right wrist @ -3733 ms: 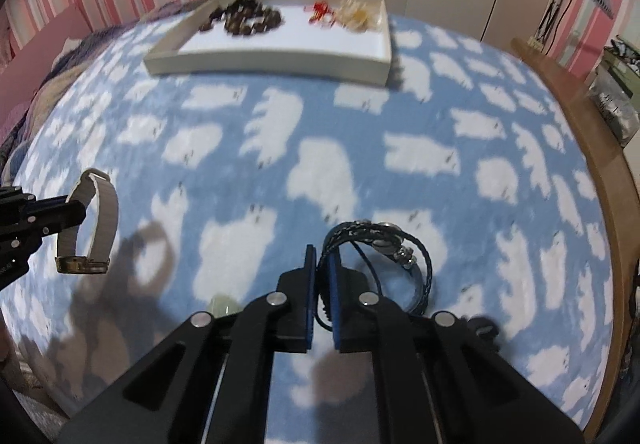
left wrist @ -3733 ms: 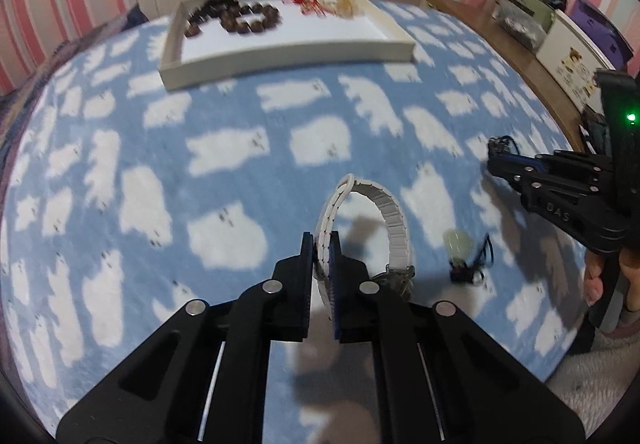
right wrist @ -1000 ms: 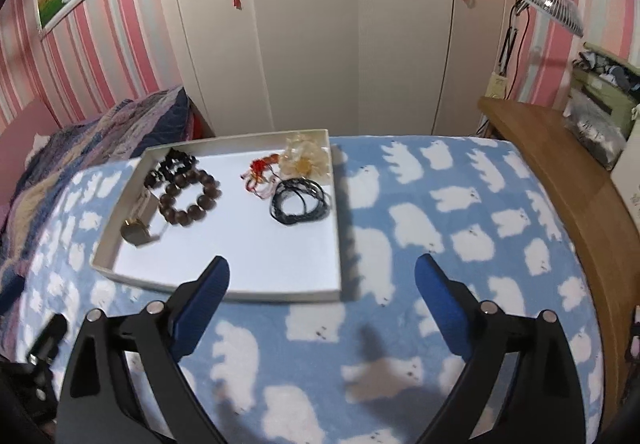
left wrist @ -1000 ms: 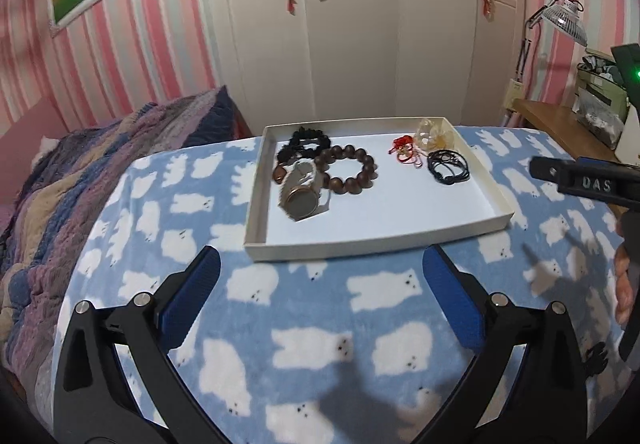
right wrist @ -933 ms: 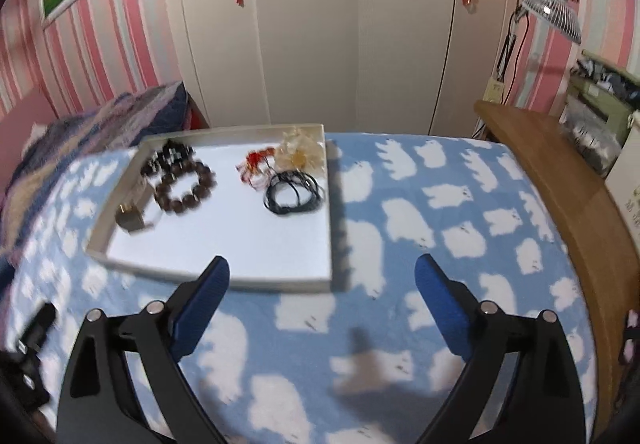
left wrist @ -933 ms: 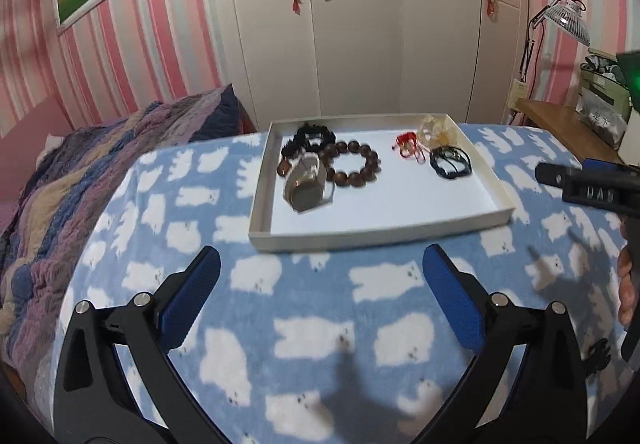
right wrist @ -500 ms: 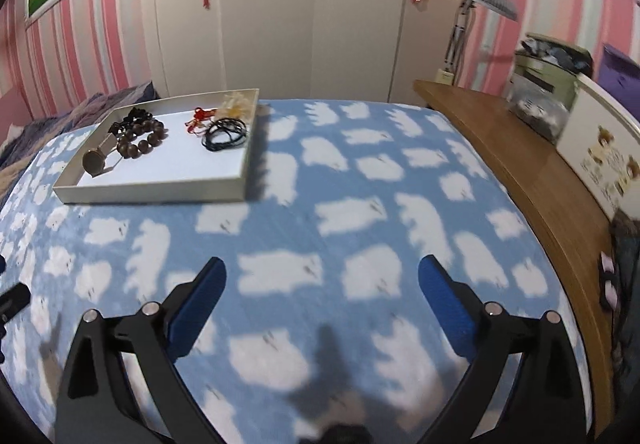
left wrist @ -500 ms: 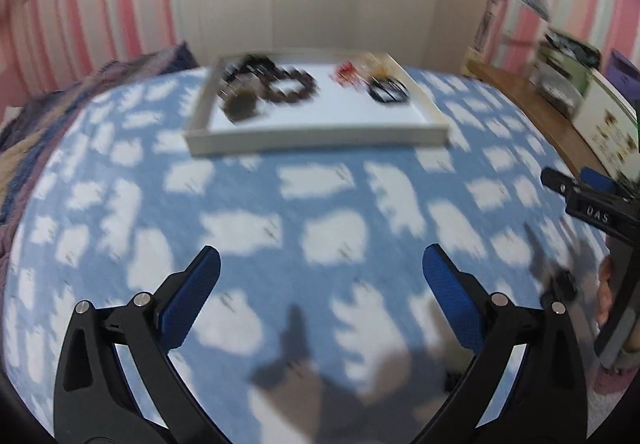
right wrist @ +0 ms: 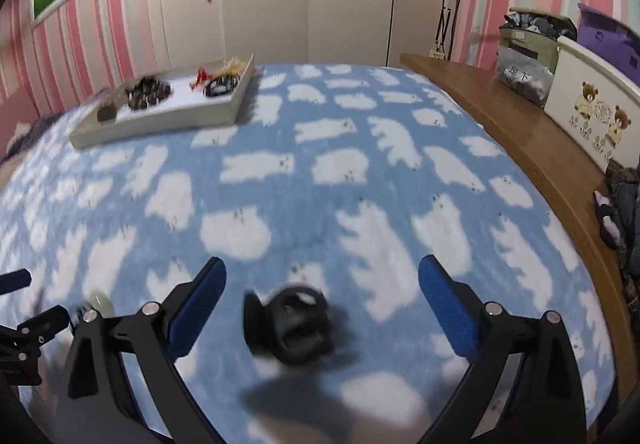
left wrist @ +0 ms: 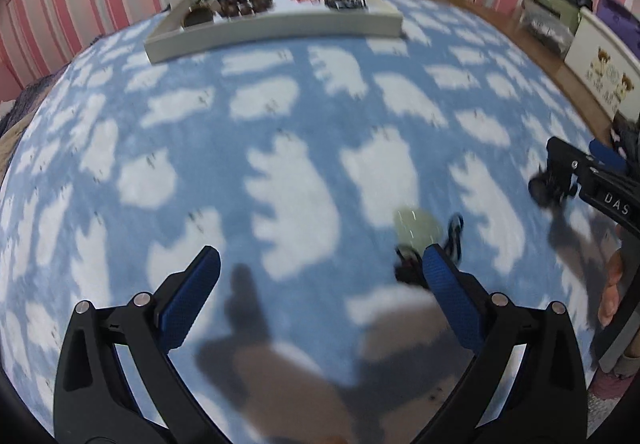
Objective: Organize jewelry
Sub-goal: 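Move the left tool to the jade pendant while the right tool reaches the black claw clip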
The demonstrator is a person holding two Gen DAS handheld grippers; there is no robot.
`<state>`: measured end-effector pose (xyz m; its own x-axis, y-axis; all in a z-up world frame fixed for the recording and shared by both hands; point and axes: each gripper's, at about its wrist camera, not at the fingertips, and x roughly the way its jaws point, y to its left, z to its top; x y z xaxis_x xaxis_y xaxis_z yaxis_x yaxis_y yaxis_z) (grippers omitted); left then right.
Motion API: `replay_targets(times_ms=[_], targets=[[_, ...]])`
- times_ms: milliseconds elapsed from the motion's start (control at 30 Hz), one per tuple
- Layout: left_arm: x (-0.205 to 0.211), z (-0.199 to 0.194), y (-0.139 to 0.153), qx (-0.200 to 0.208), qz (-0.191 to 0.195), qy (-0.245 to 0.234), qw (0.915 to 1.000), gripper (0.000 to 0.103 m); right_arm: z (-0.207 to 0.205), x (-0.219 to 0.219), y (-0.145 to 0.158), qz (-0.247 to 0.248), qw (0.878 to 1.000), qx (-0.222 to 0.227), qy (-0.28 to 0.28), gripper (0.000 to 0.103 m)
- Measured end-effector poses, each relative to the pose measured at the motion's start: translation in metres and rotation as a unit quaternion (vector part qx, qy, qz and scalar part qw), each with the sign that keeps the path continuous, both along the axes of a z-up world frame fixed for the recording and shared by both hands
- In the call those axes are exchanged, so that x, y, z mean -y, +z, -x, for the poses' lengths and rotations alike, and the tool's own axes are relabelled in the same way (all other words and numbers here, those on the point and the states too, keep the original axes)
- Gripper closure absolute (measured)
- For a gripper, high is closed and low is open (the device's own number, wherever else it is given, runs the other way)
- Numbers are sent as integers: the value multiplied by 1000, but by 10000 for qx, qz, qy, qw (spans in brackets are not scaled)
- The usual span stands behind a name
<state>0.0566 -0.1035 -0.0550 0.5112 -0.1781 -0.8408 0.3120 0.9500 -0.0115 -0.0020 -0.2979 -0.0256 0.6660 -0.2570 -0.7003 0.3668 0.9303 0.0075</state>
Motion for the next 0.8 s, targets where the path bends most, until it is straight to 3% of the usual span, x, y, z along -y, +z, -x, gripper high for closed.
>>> replay_targets(times_ms=[167, 233, 433, 667, 800], targets=[[11, 14, 4, 226, -42, -78, 9997, 3, 11, 1, -5, -22, 10000, -54, 60, 6], [13, 17, 6, 220, 151, -122, 9996, 3, 12, 1, -8, -42, 9999, -76, 134, 6], [31, 13, -2, -19, 170, -387, 9991, 5, 10, 0, -17, 103, 9996, -195, 192, 6], [31, 4, -8, -121, 230, -286, 9993, 28, 10, -1, -17, 135, 9994, -196, 246, 7], [34, 6, -8, -16, 100, -315, 9995, 37, 11, -3, -18, 124, 9993, -183, 303, 14]])
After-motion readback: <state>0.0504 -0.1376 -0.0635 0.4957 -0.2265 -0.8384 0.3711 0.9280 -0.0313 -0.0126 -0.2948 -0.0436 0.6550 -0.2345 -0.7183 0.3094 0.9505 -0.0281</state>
